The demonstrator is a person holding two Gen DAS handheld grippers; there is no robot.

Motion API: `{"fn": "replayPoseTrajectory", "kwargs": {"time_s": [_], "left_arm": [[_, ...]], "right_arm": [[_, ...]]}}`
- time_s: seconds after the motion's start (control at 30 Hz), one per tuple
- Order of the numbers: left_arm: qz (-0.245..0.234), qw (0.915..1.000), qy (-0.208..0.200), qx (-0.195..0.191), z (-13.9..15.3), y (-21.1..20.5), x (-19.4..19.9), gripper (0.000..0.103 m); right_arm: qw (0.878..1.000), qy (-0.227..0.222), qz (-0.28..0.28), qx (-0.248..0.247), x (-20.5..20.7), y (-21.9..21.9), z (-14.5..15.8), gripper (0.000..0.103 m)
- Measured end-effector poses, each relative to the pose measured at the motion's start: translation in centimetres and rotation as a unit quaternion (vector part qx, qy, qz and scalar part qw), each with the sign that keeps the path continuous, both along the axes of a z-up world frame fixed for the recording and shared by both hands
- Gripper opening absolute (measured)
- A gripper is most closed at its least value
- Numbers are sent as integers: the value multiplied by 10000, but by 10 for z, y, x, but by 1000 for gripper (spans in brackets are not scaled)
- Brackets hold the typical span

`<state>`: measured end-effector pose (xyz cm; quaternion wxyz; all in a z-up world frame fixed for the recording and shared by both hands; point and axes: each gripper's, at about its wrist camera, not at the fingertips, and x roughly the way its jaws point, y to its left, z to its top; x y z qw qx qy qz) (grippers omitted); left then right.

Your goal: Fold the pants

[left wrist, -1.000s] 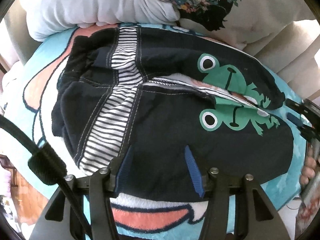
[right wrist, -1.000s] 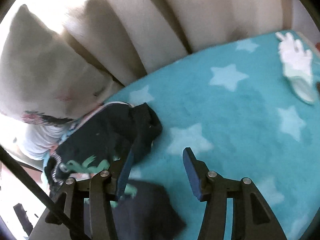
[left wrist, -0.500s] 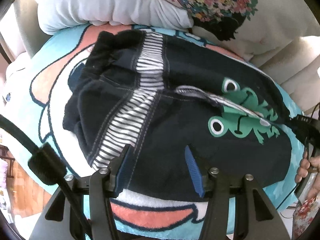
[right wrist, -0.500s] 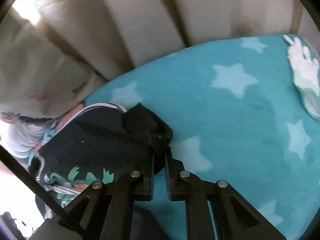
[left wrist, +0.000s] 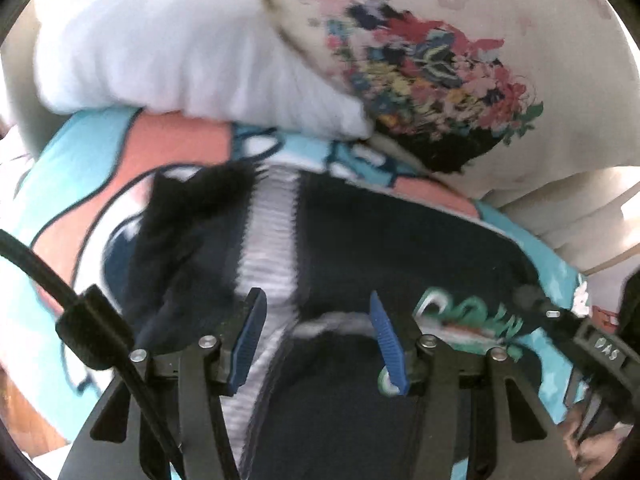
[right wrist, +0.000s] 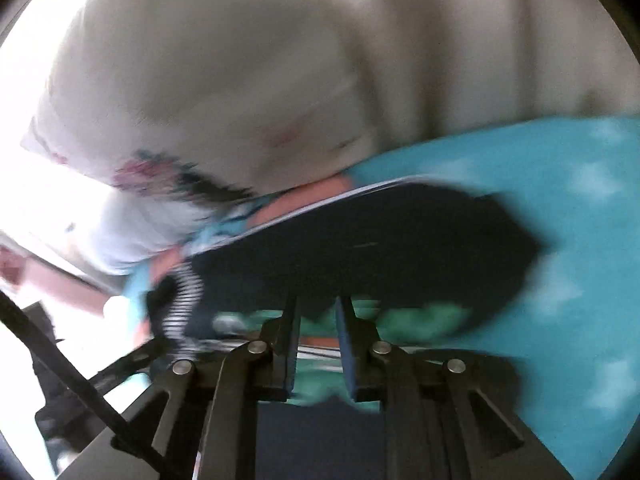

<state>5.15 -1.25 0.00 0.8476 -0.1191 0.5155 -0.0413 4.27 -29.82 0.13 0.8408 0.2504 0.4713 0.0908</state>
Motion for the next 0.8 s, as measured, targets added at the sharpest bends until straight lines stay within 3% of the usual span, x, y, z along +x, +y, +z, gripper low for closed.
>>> {"fn": "replayPoseTrajectory", "kwargs": {"time_s": [0.13,0.23,0.3,0.33,0.53,0.63,0.7,0.8], "left_arm": [[-200,9992,333,104,-21,-12,23,52],[-214,9976,575,330,-41,-10,27,52],[-342,9977,476,354,-44,-8,24,52],[-436,9971,433,438,-44,-9,22,52],[-771,9951,245,565,-42,-8,13,52],[-739,9964,280,306,-34,4,7,51],[-648,9976,177,156,-22,17,-1,51],[-403,9991,84,-139,-7,40,-17,51]], "right_arm": [[9955,421,453,715,37,38,-27,19],[9941,815,507,512,41,47,-55,18],[9935,866,447,587,33,37,-64,7],[9938,853,402,593,28,28,-66,7],[9970,768,-87,-44,15,-24,-51,2],[9949,805,-550,-266,7,-53,-47,2],[9938,684,-785,-392,0,-61,-35,11],[9969,329,-614,-369,-17,-54,-12,11]]}}
